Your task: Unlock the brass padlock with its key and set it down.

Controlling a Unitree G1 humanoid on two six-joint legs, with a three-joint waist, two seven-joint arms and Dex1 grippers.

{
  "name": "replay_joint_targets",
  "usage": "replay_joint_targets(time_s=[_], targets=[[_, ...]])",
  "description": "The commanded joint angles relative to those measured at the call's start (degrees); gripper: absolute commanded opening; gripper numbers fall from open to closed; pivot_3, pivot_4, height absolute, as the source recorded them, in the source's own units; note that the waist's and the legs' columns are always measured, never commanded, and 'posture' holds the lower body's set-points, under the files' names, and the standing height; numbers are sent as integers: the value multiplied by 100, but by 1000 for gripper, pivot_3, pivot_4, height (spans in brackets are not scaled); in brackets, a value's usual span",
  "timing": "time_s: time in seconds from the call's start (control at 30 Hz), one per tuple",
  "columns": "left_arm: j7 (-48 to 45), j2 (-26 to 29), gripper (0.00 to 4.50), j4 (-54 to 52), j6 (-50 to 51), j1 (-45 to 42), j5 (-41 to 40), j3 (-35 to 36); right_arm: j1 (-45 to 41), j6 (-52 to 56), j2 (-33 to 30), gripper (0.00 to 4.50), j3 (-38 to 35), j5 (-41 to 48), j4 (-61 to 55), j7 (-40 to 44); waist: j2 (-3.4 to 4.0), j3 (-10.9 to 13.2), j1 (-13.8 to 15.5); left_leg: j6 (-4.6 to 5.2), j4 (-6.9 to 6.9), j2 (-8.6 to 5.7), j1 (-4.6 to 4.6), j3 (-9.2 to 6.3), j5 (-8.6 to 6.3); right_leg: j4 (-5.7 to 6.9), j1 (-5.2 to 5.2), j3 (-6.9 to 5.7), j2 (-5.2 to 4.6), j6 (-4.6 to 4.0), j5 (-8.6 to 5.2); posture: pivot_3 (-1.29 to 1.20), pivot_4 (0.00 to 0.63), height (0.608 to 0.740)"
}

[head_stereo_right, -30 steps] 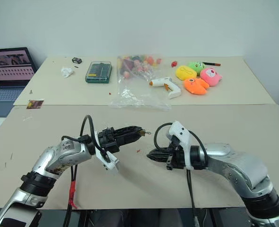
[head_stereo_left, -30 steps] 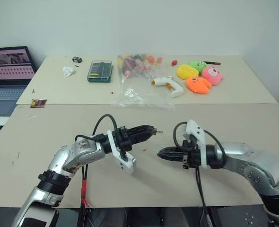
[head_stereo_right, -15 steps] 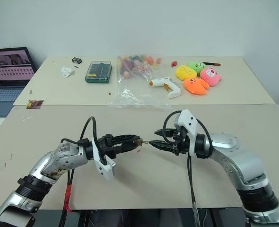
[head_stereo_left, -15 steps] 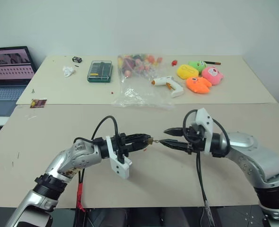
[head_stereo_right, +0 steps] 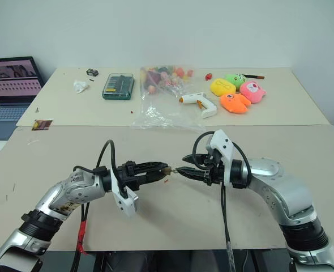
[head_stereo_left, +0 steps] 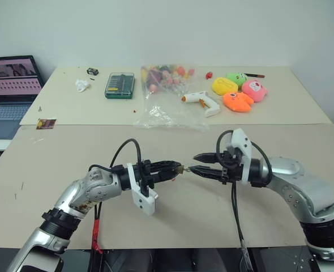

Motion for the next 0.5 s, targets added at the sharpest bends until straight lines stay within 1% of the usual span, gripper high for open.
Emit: replay_joint_targets(time_s=[0.03,0.13,0.37,0.5], targets=[[133,-16,818,-100,-106,29,5,65,9,-135,-328,2473,-395,-36,136,282,0,0,1,0,0,0,0,0,0,0,0,0,0,0,0,0,150,740],[143,-10,818,-86,-119,34,7,62,18,-116,-376,2473,-417,-7,129,338,0,0,4,1,-1,0,0,0,0,0,0,0,0,0,0,0,150,740],[123,-5,818,-112,-122,9,20,60,252,305,-351,2473,-280,392,-477,437,0,0,-1,2,0,2,0,1,-1,-1,0,1,0,0,0,0,150,740],[112,-4,818,-100,-120,-19,8,58,269,372,-292,2473,-305,477,-554,378,0,0,2,2,0,2,0,1,-2,-1,0,0,-1,0,0,0,150,740]])
